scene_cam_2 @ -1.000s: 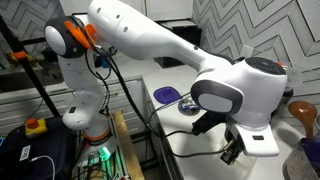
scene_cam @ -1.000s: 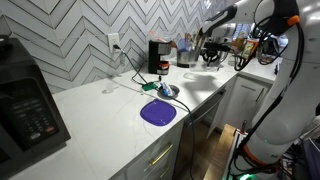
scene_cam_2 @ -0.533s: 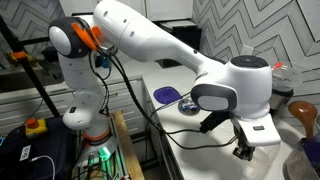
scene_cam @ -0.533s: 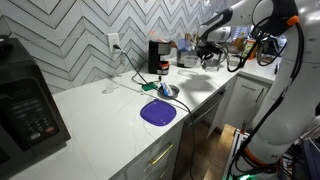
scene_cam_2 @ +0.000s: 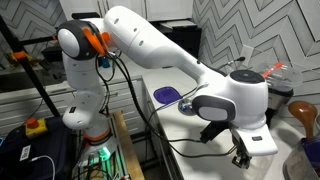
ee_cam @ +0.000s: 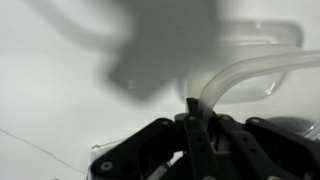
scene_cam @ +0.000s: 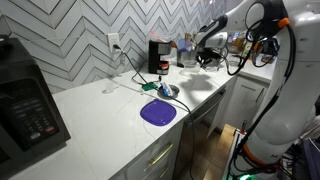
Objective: Pick up the clear lunch box and pour all its contents onto the kitchen counter, put the clear lunch box on the right side of the kitchen counter
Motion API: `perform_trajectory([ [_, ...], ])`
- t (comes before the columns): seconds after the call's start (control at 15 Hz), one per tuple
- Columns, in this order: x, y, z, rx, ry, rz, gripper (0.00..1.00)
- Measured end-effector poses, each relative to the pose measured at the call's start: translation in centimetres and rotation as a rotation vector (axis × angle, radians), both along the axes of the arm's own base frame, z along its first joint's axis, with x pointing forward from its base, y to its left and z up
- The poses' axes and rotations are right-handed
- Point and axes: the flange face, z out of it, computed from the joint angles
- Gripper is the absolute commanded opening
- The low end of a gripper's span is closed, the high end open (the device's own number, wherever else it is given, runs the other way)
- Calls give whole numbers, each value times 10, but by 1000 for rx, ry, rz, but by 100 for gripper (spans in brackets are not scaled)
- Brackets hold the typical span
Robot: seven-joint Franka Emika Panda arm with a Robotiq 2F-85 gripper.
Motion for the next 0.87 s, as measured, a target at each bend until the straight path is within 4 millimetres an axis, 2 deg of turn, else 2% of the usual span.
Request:
perform_trajectory([
  [0.27, -5, -8, -19, 11, 32, -13, 53],
  [0.47, -9, -14, -14, 3, 28, -24, 77],
  [0.6, -14, -19, 5, -13, 1, -13, 92],
  [0.67, -20, -20, 21, -22, -23, 14, 98],
  [0.73, -27, -19, 40, -30, -52, 55, 100],
  [0.8, -35, -16, 60, -43, -74, 105, 89],
  [0.87, -43, -9, 79, -50, -87, 160, 96],
])
